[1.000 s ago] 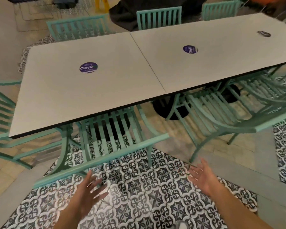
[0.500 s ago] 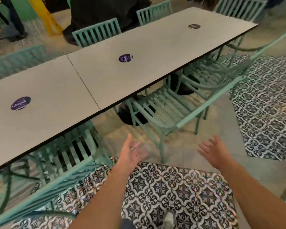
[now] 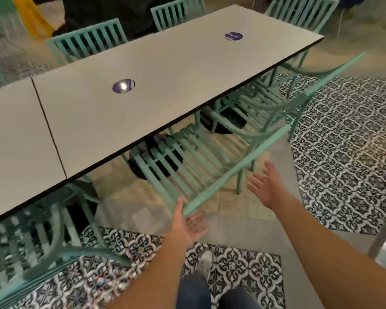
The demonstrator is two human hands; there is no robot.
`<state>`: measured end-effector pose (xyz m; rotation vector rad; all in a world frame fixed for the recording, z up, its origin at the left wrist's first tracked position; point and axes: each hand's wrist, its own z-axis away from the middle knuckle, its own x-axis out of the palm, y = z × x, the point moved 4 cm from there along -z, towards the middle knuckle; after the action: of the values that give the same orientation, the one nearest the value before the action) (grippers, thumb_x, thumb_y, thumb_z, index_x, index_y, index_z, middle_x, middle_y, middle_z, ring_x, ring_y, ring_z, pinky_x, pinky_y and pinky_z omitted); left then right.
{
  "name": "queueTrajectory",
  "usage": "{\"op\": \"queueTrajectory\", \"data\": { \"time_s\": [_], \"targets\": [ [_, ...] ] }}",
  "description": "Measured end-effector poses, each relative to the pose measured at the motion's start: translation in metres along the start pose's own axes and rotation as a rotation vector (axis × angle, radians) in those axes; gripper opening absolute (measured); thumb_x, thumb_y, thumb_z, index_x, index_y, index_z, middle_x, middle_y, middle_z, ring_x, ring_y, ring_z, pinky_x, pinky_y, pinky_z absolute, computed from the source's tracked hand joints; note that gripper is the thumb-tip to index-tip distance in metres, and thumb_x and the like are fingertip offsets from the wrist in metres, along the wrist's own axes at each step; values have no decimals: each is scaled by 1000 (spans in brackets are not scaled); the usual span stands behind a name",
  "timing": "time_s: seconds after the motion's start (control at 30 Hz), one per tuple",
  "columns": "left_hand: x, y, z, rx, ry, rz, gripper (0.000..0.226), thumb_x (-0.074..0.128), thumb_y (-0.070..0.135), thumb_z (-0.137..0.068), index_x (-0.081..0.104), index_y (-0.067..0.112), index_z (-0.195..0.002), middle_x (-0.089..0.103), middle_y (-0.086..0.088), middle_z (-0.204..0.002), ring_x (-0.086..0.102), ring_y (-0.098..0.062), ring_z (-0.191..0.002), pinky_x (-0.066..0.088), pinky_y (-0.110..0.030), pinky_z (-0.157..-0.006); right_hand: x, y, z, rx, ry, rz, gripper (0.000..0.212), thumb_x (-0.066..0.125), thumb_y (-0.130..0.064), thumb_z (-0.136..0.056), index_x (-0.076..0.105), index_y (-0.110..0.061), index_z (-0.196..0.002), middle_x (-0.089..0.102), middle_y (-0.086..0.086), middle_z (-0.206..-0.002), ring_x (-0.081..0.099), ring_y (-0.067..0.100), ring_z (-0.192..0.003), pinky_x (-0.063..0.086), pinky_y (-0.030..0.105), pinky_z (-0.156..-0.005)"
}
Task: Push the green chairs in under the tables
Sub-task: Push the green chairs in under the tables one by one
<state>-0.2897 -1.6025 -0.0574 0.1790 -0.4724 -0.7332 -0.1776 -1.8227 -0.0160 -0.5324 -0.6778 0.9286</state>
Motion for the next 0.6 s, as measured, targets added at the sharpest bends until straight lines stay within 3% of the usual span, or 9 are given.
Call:
{"op": "queueTrajectory", "data": {
  "time_s": [0.1, 0.2, 0.27, 0.33, 0.4, 0.5, 0.6],
  "targets": [
    [5, -2, -9, 60, 67, 193, 71, 57, 62, -83, 49, 7, -126, 55, -20, -128, 54, -41, -114, 49, -56, -86, 3, -29, -26, 30, -36, 12, 66, 46, -46, -97, 21, -17, -151, 30, 15, -152, 40, 30, -134, 41, 43, -100],
    [7, -5, -10, 112, 95, 284, 85, 55, 62, -86, 38, 3, -144, 42, -15, -148, 41, -42, -133, 43, -54, -99, -7, -45, -47, 57, -52, 76, 66, 46, -44, -98, 18, -19, -152, 25, 16, -155, 37, 32, -136, 39, 45, -104],
    [15, -5, -12, 176, 155, 364, 80, 54, 64, -85, 47, 3, -137, 52, -23, -132, 55, -44, -118, 50, -50, -93, -13, -62, -66, 50, -79, 106, 63, 46, -42, -99, 20, -22, -152, 26, 16, -154, 41, 32, -132, 40, 45, -101],
    [23, -5, -6, 249, 198, 416, 64, 51, 62, -88, 58, 4, -114, 56, -19, -110, 61, -34, -91, 58, -42, -73, -17, -75, -84, 72, -126, 146, 60, 46, -40, -99, 22, -24, -151, 27, 15, -153, 51, 27, -116, 42, 41, -92],
    [30, -7, 0, 308, 238, 466, 54, 52, 58, -90, 57, 7, -106, 56, -18, -108, 60, -32, -88, 60, -39, -61, -23, -85, -93, 113, -164, 171, 59, 46, -38, -100, 20, -25, -152, 26, 14, -153, 56, 23, -103, 44, 40, -91],
    [42, -16, 4, 342, 311, 510, 49, 57, 51, -91, 56, 7, -109, 54, -17, -117, 59, -30, -94, 56, -43, -71, -35, -104, -110, 131, -170, 262, 60, 46, -40, -99, 21, -21, -151, 25, 15, -155, 49, 28, -126, 40, 45, -105],
    [53, -17, 0, 368, 315, 556, 54, 56, 48, -92, 51, 6, -125, 53, -20, -123, 58, -34, -103, 54, -46, -85, -36, -118, -127, 167, -180, 325, 57, 46, -40, -99, 26, -18, -149, 27, 15, -153, 41, 32, -134, 36, 47, -108]
  ]
}}
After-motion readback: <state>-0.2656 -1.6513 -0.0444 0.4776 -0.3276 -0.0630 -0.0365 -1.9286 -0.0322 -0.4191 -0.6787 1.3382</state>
